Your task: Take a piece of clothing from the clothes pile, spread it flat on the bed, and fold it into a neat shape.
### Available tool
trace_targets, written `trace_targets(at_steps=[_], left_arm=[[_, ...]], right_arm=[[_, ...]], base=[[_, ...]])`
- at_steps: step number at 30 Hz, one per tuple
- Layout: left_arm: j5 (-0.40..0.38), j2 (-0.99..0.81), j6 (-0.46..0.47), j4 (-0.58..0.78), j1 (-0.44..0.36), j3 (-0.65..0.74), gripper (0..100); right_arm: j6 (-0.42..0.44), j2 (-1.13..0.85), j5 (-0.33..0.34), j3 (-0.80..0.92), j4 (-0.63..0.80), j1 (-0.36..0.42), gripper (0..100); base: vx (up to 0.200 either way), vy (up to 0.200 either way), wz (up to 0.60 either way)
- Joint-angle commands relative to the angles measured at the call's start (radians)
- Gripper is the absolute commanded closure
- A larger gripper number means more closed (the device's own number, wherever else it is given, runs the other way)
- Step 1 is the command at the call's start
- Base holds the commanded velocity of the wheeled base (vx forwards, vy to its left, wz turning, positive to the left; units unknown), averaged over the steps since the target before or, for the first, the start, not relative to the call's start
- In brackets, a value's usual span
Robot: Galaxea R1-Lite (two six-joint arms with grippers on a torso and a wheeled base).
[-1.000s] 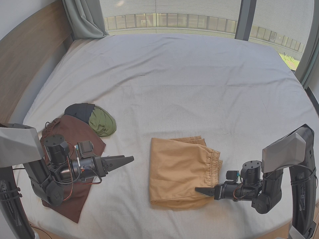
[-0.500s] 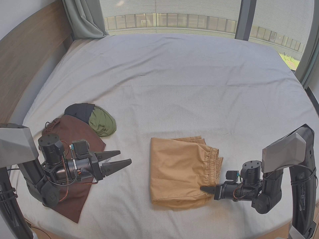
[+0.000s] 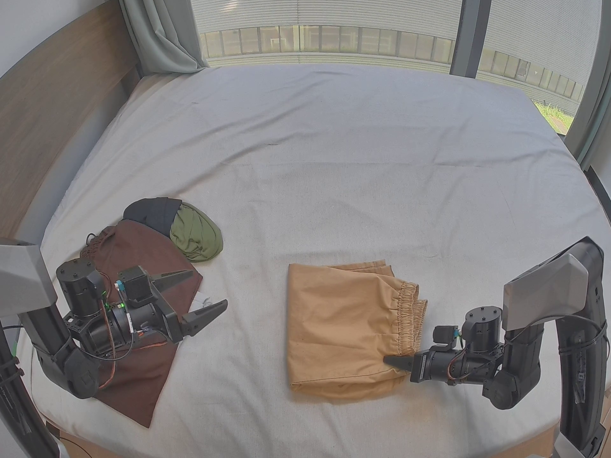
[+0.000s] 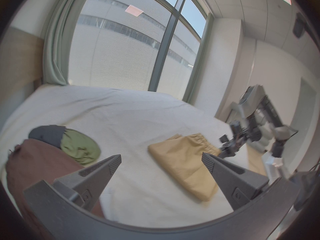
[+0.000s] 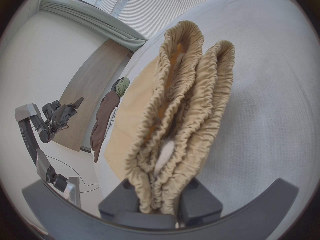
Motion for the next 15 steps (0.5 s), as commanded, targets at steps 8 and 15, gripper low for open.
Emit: trace_targets(at_steps=[8, 15], left_arm=[[0.234, 0.000, 0.044, 0.001, 0.026, 0.039, 0], [0.315, 0.012, 0.015, 0.001, 0.026, 0.042, 0]], right_arm=[[0.002, -0.045, 0.001, -0.002, -0.002, 0.007, 100], [0.002, -0.066, 0.005, -0.002, -0.002, 0.008, 100]], base=[[0.000, 0.000, 0.00], [0.000, 0.000, 0.00]])
